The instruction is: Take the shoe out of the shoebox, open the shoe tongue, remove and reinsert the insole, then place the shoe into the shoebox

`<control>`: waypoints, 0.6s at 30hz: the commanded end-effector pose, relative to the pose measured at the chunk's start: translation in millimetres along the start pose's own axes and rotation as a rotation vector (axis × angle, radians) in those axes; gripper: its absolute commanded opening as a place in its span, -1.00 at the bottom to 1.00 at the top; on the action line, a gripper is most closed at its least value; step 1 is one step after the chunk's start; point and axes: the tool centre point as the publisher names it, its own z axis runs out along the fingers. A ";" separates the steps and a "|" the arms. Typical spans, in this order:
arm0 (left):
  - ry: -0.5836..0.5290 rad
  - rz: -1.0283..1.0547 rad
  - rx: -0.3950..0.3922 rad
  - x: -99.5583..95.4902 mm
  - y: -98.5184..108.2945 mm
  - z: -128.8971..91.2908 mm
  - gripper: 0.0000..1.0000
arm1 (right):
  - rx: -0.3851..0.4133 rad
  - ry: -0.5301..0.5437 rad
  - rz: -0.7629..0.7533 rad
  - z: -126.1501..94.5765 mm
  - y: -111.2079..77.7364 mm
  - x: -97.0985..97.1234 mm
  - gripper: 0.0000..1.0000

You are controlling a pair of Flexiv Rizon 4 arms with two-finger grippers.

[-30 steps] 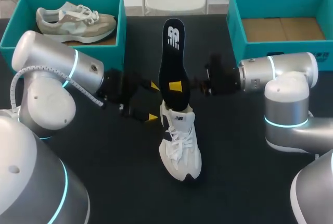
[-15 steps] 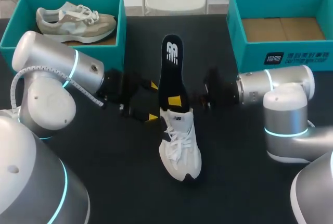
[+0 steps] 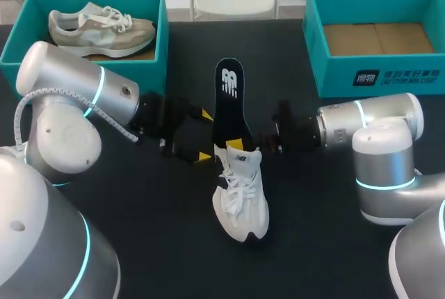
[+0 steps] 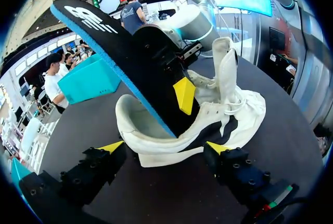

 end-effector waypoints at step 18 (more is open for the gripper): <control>-0.001 0.000 -0.002 0.7 0.0 0.4 1.00 | 0.066 -0.024 0.001 -13.5 34.2 -9.2 -1.00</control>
